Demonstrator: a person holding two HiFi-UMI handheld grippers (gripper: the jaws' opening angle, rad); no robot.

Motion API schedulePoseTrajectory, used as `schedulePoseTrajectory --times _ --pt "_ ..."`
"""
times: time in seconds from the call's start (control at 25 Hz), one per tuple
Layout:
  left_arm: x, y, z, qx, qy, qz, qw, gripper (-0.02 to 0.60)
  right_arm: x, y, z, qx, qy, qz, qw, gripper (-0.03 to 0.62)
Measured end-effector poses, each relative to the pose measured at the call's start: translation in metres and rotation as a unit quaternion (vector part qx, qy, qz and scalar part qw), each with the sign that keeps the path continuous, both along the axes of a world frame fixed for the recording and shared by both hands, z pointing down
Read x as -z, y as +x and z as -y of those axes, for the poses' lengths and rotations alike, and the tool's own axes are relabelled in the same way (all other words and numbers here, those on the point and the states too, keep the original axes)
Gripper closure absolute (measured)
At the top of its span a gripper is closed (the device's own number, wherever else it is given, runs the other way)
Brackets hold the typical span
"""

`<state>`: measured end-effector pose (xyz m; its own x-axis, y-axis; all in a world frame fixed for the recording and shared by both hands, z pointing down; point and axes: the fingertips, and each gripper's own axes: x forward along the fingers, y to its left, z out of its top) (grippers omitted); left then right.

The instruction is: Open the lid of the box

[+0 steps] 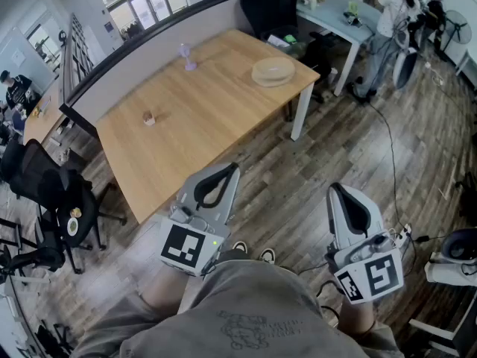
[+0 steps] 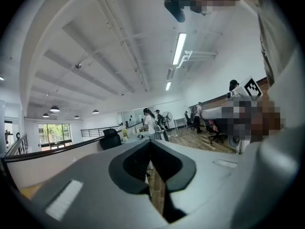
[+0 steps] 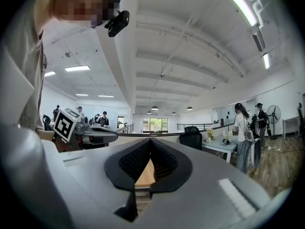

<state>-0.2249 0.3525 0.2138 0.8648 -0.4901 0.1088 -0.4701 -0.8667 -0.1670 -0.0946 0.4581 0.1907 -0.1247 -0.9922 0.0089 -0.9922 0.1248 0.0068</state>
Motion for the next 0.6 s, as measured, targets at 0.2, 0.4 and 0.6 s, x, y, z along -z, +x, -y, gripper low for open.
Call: schedulePoseTrajectory --times 0.2,0.4,0.6 --pt "0.000 -0.003 0.001 0.000 -0.007 -0.006 1.0000 0.580 0.005 0.006 -0.001 -0.015 0.009 0.015 1.000 0.583" --pt "-0.002 -0.002 0.002 -0.005 -0.015 -0.009 0.9998 0.580 0.002 0.009 0.002 -0.019 0.002 0.014 1.000 0.583" --pt "-0.005 0.005 0.000 -0.014 -0.011 -0.007 0.9998 0.580 -0.002 0.012 0.006 -0.017 -0.003 0.012 1.000 0.583"
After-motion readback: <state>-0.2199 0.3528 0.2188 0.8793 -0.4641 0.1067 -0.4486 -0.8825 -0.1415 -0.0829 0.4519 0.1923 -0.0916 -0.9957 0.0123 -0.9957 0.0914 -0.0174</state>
